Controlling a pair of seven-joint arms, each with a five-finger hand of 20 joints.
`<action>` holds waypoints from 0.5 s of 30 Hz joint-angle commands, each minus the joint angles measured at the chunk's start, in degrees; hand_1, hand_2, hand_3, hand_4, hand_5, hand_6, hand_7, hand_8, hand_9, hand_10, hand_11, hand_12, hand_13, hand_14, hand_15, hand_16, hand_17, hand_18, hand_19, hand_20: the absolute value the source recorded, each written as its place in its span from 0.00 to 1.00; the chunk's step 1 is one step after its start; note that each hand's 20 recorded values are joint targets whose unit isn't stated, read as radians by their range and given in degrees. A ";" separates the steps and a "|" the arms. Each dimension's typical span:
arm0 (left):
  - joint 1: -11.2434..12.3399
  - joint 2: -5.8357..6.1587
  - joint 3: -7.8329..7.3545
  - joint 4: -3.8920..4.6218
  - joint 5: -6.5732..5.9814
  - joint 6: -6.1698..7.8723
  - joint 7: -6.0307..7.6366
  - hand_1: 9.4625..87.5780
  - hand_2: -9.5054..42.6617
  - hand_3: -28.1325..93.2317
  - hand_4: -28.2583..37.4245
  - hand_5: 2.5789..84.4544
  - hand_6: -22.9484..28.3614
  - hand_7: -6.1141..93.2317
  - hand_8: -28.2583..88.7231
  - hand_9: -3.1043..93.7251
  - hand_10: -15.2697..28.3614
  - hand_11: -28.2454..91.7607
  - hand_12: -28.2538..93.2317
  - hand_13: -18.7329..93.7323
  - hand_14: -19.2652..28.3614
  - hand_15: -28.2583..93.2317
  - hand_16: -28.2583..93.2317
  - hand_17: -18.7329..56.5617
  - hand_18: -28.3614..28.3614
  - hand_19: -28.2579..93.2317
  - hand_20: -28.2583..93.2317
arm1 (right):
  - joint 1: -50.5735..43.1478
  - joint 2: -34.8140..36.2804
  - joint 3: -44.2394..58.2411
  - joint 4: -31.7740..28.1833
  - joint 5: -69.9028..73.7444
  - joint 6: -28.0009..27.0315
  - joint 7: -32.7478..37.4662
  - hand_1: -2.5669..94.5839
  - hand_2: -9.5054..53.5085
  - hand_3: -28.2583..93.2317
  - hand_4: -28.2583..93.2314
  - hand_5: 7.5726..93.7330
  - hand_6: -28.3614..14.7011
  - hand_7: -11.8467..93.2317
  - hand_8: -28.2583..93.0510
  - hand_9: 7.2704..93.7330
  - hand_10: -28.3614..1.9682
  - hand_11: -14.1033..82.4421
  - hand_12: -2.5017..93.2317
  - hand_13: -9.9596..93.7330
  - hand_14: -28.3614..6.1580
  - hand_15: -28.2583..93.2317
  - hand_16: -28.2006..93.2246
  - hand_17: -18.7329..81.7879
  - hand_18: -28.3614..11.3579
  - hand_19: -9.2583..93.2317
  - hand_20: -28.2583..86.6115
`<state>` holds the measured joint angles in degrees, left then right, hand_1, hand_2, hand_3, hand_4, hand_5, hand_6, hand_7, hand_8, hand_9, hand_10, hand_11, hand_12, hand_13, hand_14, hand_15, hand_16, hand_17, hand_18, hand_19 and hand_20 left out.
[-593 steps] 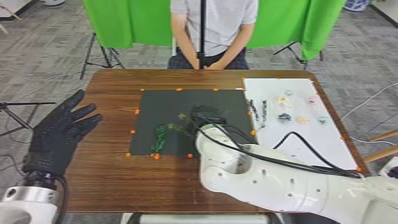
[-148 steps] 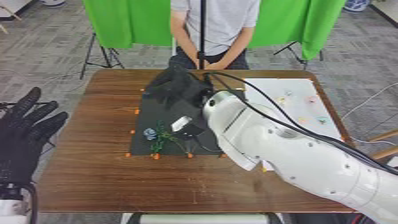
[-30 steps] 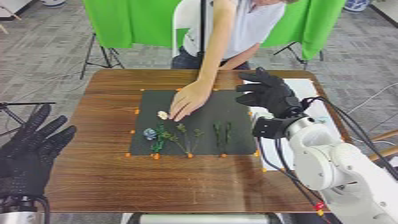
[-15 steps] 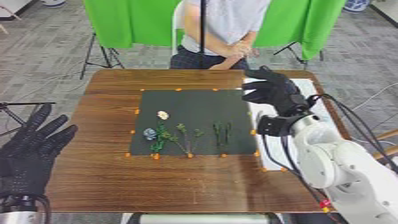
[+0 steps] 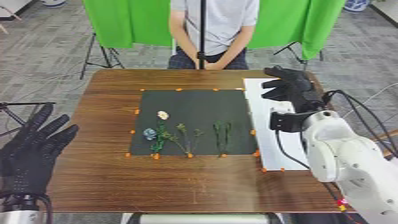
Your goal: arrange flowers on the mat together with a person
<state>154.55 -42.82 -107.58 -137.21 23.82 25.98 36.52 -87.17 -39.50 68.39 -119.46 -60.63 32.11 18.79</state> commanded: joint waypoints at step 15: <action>0.52 0.04 0.55 -0.07 -0.11 0.10 0.06 0.13 0.32 0.86 0.01 0.35 0.54 0.16 0.17 0.35 0.70 0.39 0.33 0.37 0.88 0.60 0.18 0.16 0.86 0.61 0.40 | 11.83 6.49 -10.33 8.60 -44.86 -1.55 39.43 0.31 0.12 0.81 0.03 0.50 0.64 0.23 0.14 0.54 0.28 0.30 0.17 0.60 0.28 0.67 0.31 0.35 0.03 0.71 0.34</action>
<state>154.68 -42.20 -107.16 -137.21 23.41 26.06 37.42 -76.94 -34.35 59.04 -113.07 -88.97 35.69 45.24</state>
